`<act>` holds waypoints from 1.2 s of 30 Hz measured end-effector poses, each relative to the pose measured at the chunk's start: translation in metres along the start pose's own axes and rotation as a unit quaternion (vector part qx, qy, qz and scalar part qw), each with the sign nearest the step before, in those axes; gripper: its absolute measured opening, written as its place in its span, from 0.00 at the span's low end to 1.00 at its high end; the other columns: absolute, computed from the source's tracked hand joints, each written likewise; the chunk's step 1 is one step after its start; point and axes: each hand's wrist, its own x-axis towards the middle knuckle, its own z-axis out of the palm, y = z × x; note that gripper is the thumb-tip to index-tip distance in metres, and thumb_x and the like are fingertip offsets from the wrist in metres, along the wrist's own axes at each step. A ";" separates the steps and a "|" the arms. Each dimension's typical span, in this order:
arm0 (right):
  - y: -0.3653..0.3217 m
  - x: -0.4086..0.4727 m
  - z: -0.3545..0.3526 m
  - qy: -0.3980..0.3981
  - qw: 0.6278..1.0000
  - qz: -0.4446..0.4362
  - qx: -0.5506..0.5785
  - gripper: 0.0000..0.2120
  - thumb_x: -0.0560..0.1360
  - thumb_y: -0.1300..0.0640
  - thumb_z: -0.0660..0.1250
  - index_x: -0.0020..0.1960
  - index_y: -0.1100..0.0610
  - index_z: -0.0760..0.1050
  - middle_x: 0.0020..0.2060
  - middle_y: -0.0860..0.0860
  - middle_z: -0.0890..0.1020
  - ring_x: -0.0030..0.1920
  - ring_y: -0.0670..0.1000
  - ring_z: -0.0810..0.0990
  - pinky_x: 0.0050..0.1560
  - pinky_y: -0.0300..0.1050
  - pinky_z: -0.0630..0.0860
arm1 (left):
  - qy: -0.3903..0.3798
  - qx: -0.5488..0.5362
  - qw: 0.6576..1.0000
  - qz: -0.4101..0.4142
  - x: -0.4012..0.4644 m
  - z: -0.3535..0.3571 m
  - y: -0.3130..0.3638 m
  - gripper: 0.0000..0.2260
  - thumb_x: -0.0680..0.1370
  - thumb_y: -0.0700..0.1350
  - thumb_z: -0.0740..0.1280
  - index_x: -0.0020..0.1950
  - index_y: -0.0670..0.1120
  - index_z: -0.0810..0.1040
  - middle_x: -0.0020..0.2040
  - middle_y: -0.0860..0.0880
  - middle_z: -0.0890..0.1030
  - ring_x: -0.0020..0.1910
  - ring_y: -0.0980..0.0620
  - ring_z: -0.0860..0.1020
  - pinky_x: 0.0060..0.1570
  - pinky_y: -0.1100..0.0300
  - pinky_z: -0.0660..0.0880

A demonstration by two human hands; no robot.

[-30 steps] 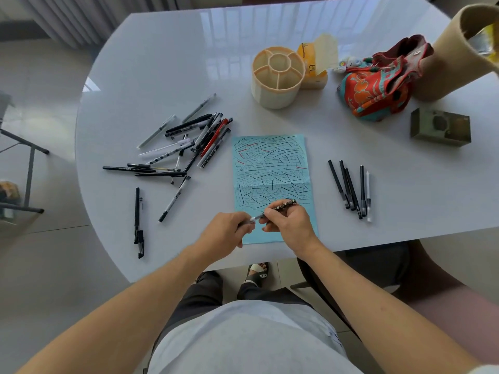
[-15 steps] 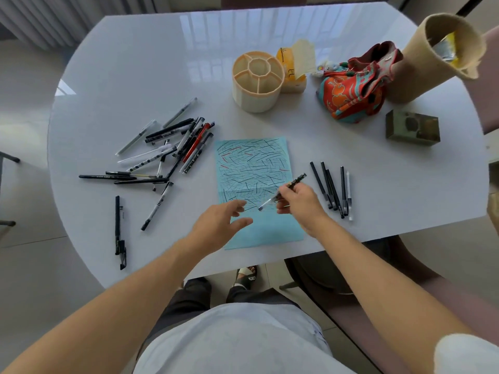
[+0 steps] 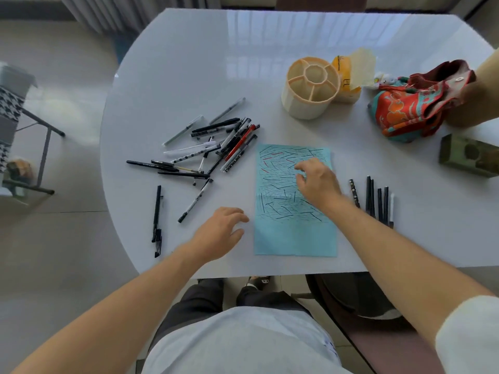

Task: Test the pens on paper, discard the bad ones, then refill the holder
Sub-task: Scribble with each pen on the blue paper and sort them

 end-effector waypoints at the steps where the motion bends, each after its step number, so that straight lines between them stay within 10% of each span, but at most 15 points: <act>1: -0.023 0.013 0.008 -0.010 0.999 -0.041 0.008 0.13 0.79 0.61 0.65 0.63 0.58 0.81 0.60 0.56 0.81 0.56 0.59 0.80 0.56 0.52 0.77 | -0.001 -0.003 1.000 0.002 -0.001 0.000 -0.003 0.14 0.80 0.46 0.66 0.66 0.50 0.78 0.69 0.52 0.74 0.70 0.51 0.68 0.69 0.55 0.67; 7: -0.108 0.068 0.051 -0.030 0.958 -0.242 -0.149 0.16 0.75 0.70 0.59 0.58 0.60 0.79 0.53 0.57 0.79 0.54 0.59 0.75 0.50 0.53 0.75 | -0.017 -0.004 1.000 -0.006 -0.010 -0.006 -0.021 0.13 0.80 0.47 0.65 0.65 0.50 0.77 0.72 0.52 0.72 0.72 0.52 0.65 0.70 0.55 0.66; 15: -0.116 0.079 0.056 -0.042 0.923 -0.292 -0.248 0.11 0.73 0.69 0.61 0.53 0.60 0.75 0.47 0.57 0.78 0.40 0.57 0.77 0.40 0.49 0.70 | -0.022 -0.027 0.999 -0.023 -0.019 -0.008 -0.030 0.14 0.80 0.48 0.65 0.65 0.51 0.77 0.74 0.52 0.70 0.74 0.55 0.64 0.71 0.61 0.61; 20: -0.118 0.043 0.038 0.011 0.982 -0.158 0.101 0.07 0.71 0.61 0.66 0.48 0.57 0.78 0.42 0.53 0.78 0.39 0.54 0.78 0.40 0.47 0.77 | 0.021 -0.156 0.983 -0.097 -0.009 -0.019 -0.017 0.15 0.81 0.49 0.65 0.68 0.55 0.74 0.66 0.57 0.76 0.62 0.58 0.75 0.64 0.56 0.72; 25: -0.095 -0.024 0.024 -0.065 0.885 0.071 0.456 0.01 0.69 0.57 0.70 0.40 0.53 0.79 0.30 0.53 0.82 0.29 0.54 0.81 0.37 0.52 0.82 | -0.007 -0.367 0.917 -0.155 0.013 -0.028 0.008 0.15 0.83 0.48 0.63 0.69 0.54 0.71 0.55 0.50 0.81 0.42 0.51 0.84 0.47 0.54 0.81; 32: -0.052 -0.095 0.031 -0.093 0.824 0.138 0.542 0.07 0.75 0.56 0.71 0.39 0.55 0.83 0.32 0.57 0.84 0.30 0.53 0.80 0.33 0.45 0.80 | -0.080 -0.196 0.974 -0.076 0.022 -0.007 0.038 0.10 0.81 0.50 0.64 0.40 0.54 0.77 0.33 0.56 0.81 0.29 0.59 0.75 0.35 0.59 0.74; 36: -0.016 -0.111 0.028 0.058 0.784 0.255 0.564 0.10 0.79 0.58 0.70 0.39 0.59 0.81 0.30 0.53 0.83 0.27 0.50 0.78 0.31 0.44 0.78 | -0.028 -0.067 0.996 -0.049 0.011 0.004 0.030 0.10 0.80 0.48 0.64 0.39 0.52 0.74 0.31 0.59 0.77 0.30 0.60 0.74 0.31 0.61 0.65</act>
